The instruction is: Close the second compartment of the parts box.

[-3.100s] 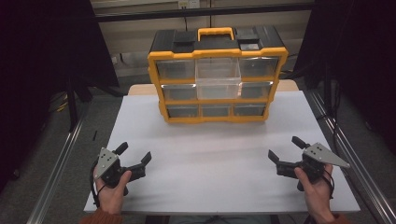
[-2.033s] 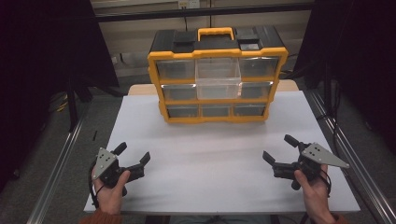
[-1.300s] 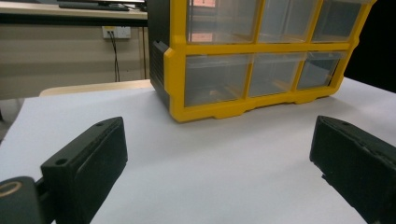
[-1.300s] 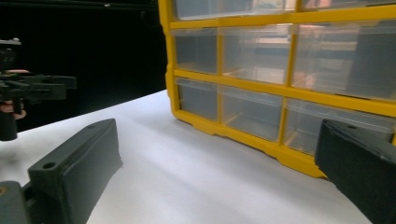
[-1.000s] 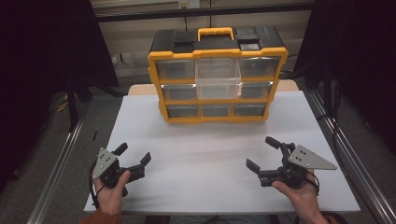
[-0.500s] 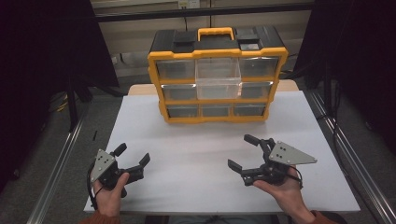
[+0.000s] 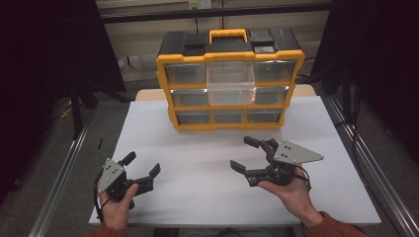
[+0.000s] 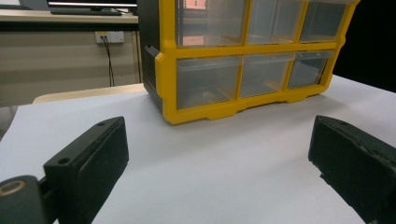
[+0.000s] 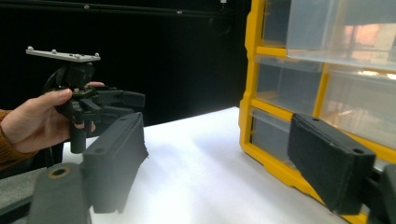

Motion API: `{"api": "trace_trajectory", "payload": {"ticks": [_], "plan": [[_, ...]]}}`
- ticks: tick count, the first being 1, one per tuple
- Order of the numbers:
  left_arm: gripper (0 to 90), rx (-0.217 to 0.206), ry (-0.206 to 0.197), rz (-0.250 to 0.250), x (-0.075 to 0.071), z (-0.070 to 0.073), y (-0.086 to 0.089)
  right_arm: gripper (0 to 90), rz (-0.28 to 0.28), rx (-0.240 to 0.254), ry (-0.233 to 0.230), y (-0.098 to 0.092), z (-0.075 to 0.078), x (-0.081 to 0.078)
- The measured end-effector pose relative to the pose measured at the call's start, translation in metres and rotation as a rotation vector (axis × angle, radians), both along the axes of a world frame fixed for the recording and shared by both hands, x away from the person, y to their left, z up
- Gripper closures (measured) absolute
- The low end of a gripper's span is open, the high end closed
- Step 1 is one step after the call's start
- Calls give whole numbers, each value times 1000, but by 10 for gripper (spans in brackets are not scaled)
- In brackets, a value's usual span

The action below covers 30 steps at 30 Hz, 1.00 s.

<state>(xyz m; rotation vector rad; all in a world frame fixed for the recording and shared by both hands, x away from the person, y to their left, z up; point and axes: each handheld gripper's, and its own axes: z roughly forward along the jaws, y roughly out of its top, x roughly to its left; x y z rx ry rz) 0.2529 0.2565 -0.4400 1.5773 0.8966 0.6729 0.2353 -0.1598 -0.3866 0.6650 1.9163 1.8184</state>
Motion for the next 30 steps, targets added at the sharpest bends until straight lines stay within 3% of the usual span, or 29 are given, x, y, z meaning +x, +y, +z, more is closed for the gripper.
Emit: {"api": "trace_trajectory", "payload": {"ticks": [15, 23, 30], "plan": [[50, -21, 0, 5, 0, 0, 0, 330, 34, 16, -17, 16, 12, 18], [50, -10, 0, 8, 0, 0, 1, 483, 50, 14, -10, 18, 12, 26], [50, -21, -3, 3, 0, 0, 1, 681, 49, 4, -4, 17, 15, 32]]}}
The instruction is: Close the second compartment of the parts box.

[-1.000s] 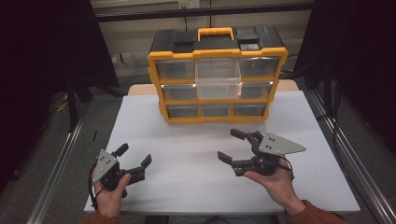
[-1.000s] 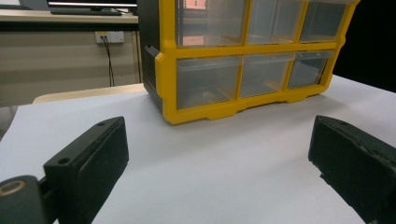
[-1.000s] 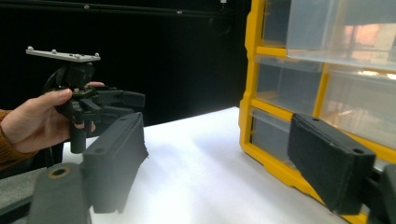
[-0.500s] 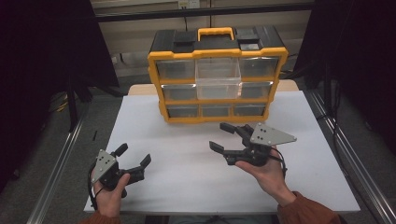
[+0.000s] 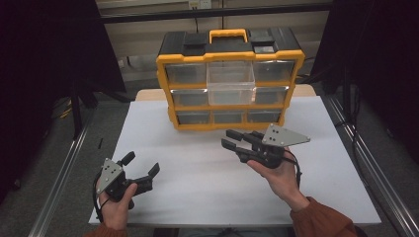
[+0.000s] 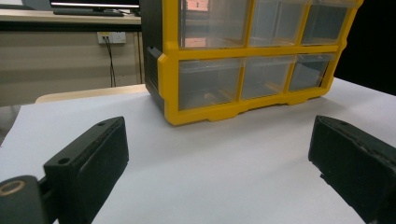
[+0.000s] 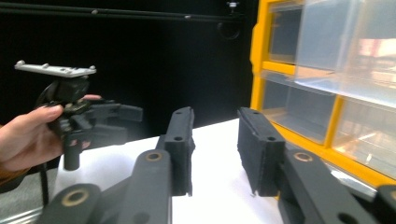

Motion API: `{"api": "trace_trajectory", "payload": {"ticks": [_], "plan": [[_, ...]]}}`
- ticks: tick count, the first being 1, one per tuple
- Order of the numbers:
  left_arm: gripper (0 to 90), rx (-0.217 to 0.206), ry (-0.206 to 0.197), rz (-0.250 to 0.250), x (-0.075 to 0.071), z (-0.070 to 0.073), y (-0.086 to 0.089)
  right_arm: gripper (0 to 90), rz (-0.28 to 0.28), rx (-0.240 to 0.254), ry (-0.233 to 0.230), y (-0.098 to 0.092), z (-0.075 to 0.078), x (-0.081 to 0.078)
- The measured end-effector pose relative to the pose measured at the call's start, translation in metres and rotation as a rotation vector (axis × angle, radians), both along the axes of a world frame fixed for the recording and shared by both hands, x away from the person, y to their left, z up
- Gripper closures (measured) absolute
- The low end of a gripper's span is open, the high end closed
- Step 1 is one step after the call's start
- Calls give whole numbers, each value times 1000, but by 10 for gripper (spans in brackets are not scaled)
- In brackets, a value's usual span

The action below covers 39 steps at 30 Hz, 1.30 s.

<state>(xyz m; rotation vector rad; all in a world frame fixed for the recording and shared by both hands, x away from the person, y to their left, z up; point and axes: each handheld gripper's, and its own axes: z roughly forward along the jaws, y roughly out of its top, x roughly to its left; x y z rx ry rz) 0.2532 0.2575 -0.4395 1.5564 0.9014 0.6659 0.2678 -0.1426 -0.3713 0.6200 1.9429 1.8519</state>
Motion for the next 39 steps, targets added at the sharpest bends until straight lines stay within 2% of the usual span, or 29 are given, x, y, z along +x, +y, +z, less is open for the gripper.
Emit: {"api": "trace_trajectory", "payload": {"ticks": [6, 10, 13, 15, 22, 23, 25, 28, 29, 34, 39], "plan": [[50, -4, 0, -3, 0, 0, 0, 850, -4, 23, 9, -3, 1, 9], [50, -6, -1, -2, 0, 0, 0, 897, -6, 25, -1, -4, 5, 12], [50, 10, 1, -2, 0, 0, 0, 900, -7, 21, -9, -2, 9, 16], [50, -4, -1, -6, 0, 0, 0, 900, -11, 15, -15, -1, 12, 18], [50, -12, -3, -2, 0, 0, 0, 900, -32, 29, -48, 1, 23, 29], [50, 4, -1, -9, 0, 0, 1, 900, -37, 30, -48, 1, 24, 29], [50, 4, -1, -6, 0, 0, 1, 900, -37, 30, -56, 2, 26, 31], [50, -11, -1, -1, 0, 0, 0, 900, -49, 20, -71, 3, 29, 35], [50, 8, -1, -11, 0, 0, 1, 900, -54, 24, -70, 3, 30, 36], [50, -7, -1, -4, 0, 0, 0, 900, -66, 29, -76, 2, 33, 43], [50, 7, -2, -5, 0, 0, 1, 900, -81, 24, -73, 1, 35, 51]]}}
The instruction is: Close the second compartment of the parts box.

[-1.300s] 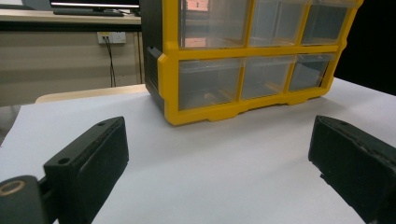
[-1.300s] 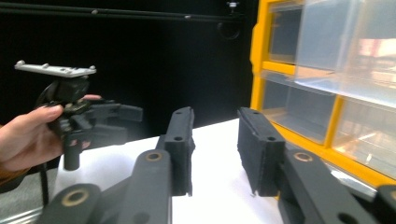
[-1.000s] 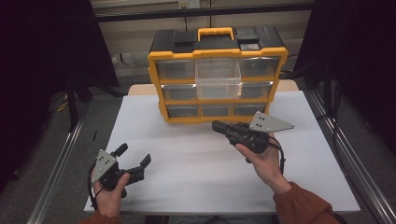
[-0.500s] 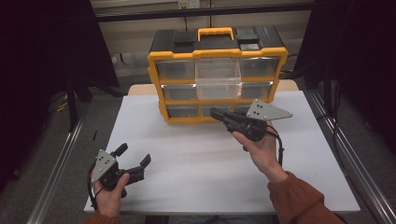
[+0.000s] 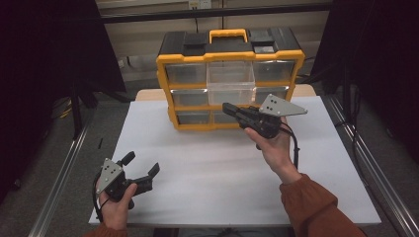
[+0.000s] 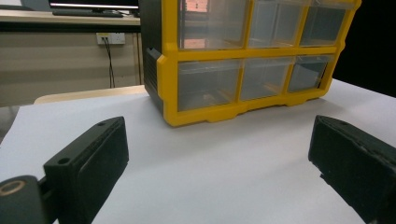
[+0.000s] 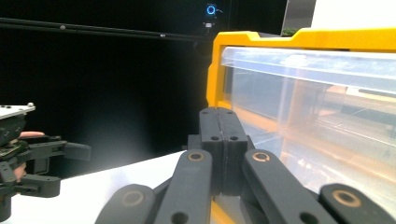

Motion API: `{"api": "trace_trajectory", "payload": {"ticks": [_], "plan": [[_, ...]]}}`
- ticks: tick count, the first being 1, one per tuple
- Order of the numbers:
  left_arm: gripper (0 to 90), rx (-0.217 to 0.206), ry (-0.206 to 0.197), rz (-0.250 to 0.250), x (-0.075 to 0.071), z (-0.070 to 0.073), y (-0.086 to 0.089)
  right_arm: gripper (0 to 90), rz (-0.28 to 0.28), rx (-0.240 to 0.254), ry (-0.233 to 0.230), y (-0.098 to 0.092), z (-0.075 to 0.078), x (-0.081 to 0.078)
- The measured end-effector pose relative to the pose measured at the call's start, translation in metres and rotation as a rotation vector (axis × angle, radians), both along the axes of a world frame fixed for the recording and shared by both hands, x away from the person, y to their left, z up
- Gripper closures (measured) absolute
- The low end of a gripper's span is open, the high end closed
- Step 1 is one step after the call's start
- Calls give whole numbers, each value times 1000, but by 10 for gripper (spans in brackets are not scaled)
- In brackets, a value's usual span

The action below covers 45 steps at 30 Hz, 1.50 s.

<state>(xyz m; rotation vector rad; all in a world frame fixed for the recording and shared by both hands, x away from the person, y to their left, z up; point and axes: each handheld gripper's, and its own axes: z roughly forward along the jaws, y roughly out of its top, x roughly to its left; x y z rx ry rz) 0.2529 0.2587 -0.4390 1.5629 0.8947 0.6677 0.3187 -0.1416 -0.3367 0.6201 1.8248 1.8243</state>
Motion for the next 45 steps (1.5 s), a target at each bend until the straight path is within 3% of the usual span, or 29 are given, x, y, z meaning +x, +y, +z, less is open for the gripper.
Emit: {"api": "trace_trajectory", "payload": {"ticks": [3, 4, 14, 18, 27, 29, 31, 33, 35, 45], "plan": [[49, 9, -1, 9, 0, 0, 1, 900, -14, 2, -2, -2, 0, 3], [49, -7, -1, 5, 0, 0, 1, 900, -17, 2, 1, -3, 0, 4], [49, -20, -3, 11, 0, 0, 0, 900, -61, 1, -2, -4, -5, 16], [50, 6, -6, 8, -2, 1, -1, 900, -77, -2, 5, -7, -7, 20], [40, -24, -1, 13, 0, 0, -1, 900, -102, 1, 12, -9, -10, 25], [40, 1, 3, 9, 0, 0, 0, 900, -106, 1, 13, -9, -10, 25], [41, 0, 1, 1, 0, 0, 0, 900, -106, -1, 11, -8, -10, 25], [40, -55, -3, 36, -1, 0, -4, 900, -106, -2, 11, -8, -9, 25], [40, -27, 2, 10, 0, 0, -1, 900, -107, -2, 9, -8, -9, 25], [40, -30, 5, 28, 0, -1, -1, 900, -121, -7, 1, -6, -10, 27]]}}
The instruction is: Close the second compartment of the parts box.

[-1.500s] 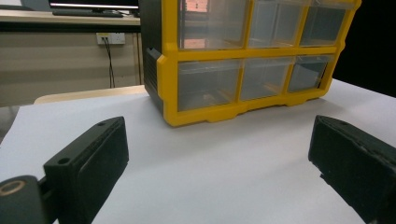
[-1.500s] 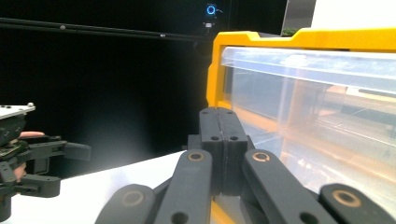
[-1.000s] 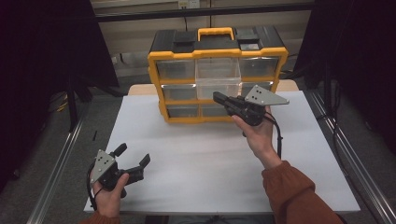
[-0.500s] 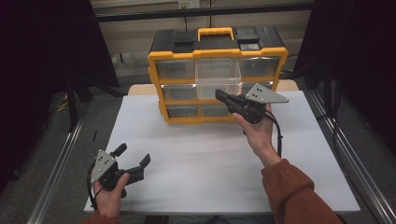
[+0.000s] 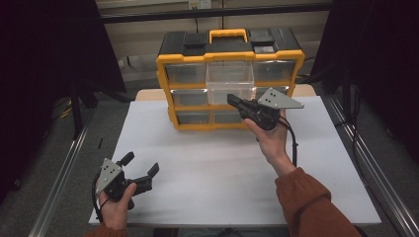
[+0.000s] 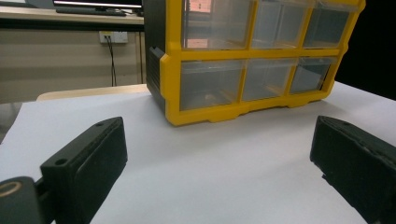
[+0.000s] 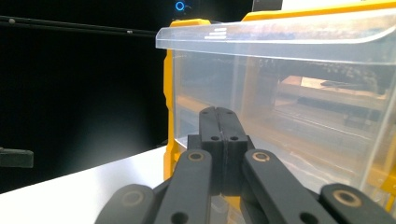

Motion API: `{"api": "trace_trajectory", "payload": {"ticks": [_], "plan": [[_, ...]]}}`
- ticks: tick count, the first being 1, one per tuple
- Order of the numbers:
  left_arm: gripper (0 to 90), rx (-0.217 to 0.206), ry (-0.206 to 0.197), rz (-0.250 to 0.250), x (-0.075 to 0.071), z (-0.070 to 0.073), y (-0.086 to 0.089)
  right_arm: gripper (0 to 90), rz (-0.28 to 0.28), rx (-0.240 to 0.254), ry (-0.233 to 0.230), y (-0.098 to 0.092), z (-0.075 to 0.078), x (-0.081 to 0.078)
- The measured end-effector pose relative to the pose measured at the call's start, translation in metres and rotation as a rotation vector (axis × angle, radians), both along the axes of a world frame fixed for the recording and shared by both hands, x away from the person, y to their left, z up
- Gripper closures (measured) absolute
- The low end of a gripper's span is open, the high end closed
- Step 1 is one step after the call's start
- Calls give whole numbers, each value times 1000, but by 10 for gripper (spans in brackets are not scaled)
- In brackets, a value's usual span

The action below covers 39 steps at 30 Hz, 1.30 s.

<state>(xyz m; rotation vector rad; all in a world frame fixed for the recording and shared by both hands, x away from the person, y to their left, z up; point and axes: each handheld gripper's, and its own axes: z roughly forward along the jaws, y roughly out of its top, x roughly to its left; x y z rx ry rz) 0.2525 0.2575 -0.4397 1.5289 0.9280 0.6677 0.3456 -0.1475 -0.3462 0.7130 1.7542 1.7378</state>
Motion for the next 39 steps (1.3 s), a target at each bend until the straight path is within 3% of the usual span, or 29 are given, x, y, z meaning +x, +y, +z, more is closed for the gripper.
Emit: {"api": "trace_trajectory", "payload": {"ticks": [3, 20, 23, 35, 39], "plan": [[40, -2, 1, -17, 0, 0, 0, 900, -4, 2, 1, -1, 0, 1], [40, 7, 5, -13, 0, 0, 0, 900, -17, 17, 3, 1, 1, 8], [40, 7, 4, -12, 1, 0, 0, 900, -7, 47, 18, 0, 1, 10], [39, 1, 8, -8, 0, -1, 0, 900, -16, 30, 5, 1, 2, 12], [40, 16, 10, -13, 0, -1, 0, 900, -37, 48, 6, -1, 2, 15]]}}
